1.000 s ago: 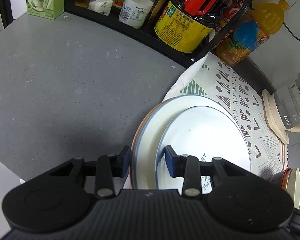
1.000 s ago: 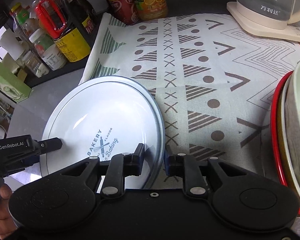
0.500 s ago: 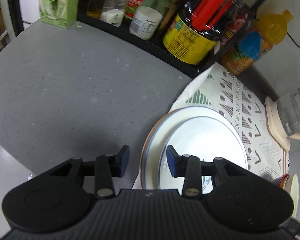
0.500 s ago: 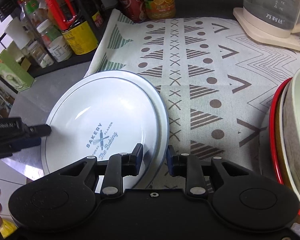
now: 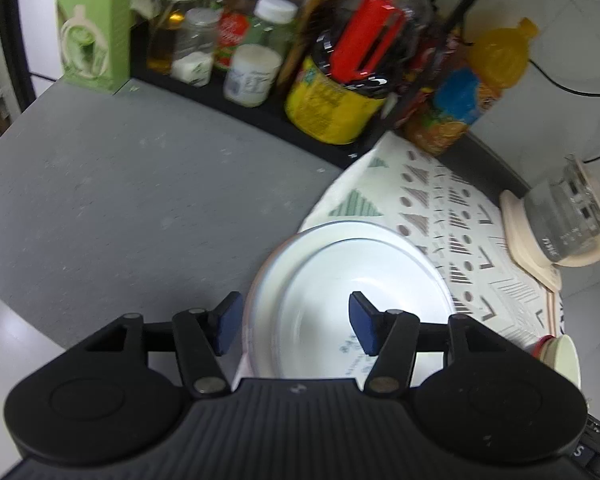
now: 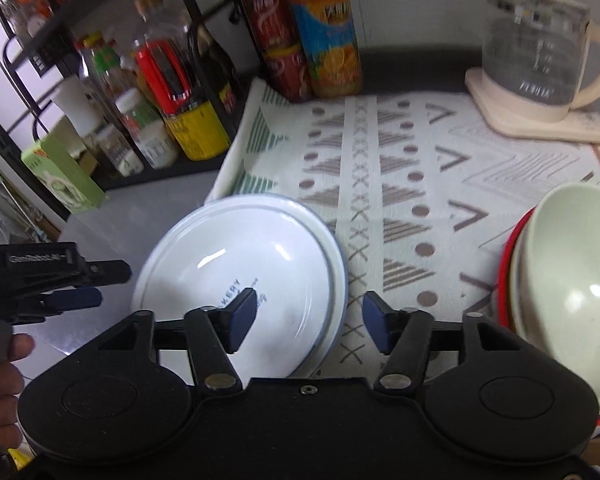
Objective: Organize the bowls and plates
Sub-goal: 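Move both grippers away from the plates toward the green bowl stack, then close both grippers on the rim of the green and red bowl stack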
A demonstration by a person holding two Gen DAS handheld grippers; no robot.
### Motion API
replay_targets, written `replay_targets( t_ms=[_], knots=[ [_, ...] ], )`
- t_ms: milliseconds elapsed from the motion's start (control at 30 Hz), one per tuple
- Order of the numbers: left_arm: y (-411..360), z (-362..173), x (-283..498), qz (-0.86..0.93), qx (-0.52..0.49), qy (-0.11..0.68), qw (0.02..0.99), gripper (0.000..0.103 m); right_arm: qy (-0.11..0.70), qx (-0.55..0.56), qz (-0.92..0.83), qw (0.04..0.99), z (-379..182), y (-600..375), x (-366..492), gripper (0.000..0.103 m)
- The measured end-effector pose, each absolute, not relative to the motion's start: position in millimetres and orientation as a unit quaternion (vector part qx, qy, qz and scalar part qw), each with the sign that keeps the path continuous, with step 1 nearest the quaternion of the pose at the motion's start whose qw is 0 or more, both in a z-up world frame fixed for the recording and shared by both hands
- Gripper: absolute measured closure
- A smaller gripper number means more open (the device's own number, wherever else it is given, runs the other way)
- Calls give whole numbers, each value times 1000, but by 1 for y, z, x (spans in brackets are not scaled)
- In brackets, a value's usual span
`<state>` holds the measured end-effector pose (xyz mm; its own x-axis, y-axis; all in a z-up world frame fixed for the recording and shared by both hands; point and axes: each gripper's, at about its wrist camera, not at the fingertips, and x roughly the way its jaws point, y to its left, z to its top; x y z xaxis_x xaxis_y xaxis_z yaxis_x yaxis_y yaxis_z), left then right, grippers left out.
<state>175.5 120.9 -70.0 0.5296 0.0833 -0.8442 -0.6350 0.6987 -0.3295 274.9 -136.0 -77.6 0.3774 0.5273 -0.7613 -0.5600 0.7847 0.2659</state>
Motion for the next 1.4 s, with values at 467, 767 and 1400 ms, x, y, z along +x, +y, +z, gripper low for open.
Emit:
replay_targets(
  t_ms=[467, 767, 1400],
  knots=[
    [67, -40, 221, 142, -269, 423, 853, 21, 404, 14, 262, 877, -33, -207, 283, 16],
    [31, -43, 255, 72, -250, 441, 859, 21, 394, 33, 173, 902, -27, -268, 290, 14],
    [-57, -68, 297, -25, -205, 494, 844, 21, 438, 102, 69, 891, -67, -326, 306, 14]
  ],
)
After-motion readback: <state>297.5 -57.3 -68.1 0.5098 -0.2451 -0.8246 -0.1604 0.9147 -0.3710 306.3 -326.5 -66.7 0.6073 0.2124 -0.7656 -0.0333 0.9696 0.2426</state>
